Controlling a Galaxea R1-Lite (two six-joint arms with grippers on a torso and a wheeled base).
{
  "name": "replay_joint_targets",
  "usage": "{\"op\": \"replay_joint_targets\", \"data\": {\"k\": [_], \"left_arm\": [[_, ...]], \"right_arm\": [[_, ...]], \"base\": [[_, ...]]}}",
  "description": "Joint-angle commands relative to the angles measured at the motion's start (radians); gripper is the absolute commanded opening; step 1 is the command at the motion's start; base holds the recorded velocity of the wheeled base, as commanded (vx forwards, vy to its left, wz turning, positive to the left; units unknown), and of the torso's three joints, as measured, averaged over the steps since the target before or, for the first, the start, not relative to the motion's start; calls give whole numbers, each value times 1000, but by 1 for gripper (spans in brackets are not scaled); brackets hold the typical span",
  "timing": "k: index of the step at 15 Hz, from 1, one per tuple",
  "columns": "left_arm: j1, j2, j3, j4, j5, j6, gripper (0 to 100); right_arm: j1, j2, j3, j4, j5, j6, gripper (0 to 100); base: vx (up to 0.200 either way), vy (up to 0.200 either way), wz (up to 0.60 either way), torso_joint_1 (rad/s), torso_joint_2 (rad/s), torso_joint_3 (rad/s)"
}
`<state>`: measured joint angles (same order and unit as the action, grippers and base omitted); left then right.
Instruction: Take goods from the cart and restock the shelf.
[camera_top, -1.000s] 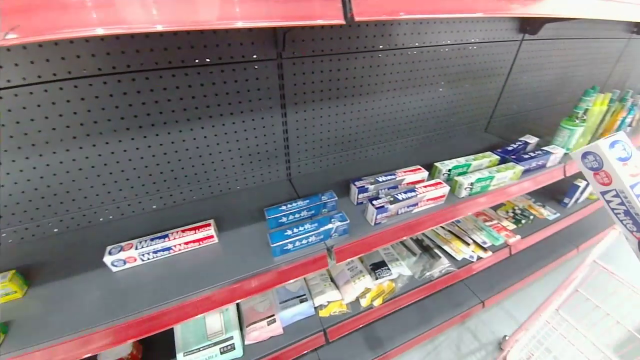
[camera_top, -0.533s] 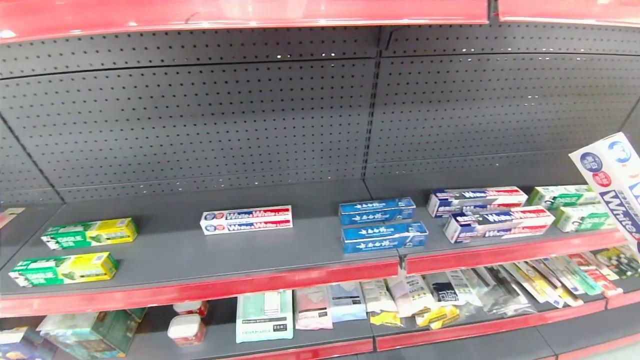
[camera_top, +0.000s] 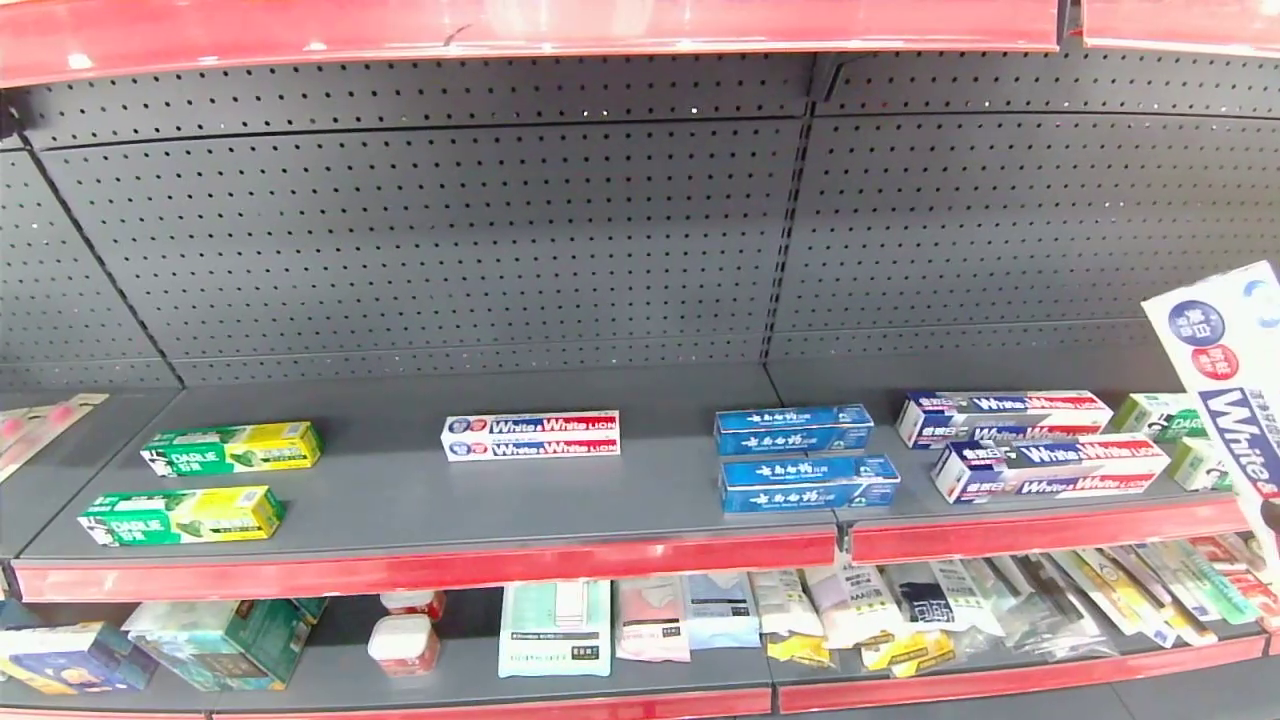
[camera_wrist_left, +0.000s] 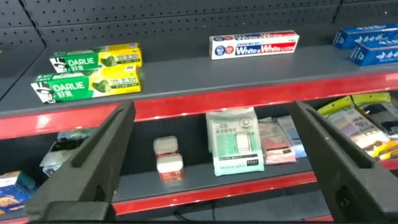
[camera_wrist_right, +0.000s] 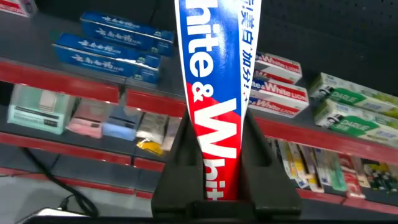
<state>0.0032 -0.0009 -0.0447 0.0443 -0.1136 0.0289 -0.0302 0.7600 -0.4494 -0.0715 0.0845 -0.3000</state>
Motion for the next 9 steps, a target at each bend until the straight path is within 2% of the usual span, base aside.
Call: {"op": "replay_joint_targets", "data": {"k": [1,2,3,4,5,6,7,8,9], "left_arm": [[0,16,-14,2,-17,16,100],[0,151,-133,-3,-23,-49,100],[-2,245,-227,-4,-26,-142,100],[0,423,-366,-9,-29,-259,100],[3,575,-403,-32,-11,-256,100],[3,662,-391,-64,34,-215,100],[3,792,-354,-110,115,-178,100],[0,923,-328,-236,186,-176,100],[-8,995,-320,-319,210,-176,100]], "right_arm": [[0,-54,18,-1,38,16,0],[-2,-65,17,-1,40,21,0],[-5,-71,15,-1,38,19,0],[-5,-74,17,1,38,18,0],[-5,-71,17,1,38,15,0],[-5,-68,15,1,37,13,0],[-5,-65,14,1,37,10,0],[-5,-62,9,1,38,10,0],[-4,-62,8,1,38,10,0]], "base": [[0,0,0,0,0,0],[0,0,0,0,0,0],[0,0,0,0,0,0],[0,0,0,0,0,0],[0,0,0,0,0,0],[0,0,0,0,0,0],[0,0,0,0,0,0],[0,0,0,0,0,0],[0,0,0,0,0,0]]}}
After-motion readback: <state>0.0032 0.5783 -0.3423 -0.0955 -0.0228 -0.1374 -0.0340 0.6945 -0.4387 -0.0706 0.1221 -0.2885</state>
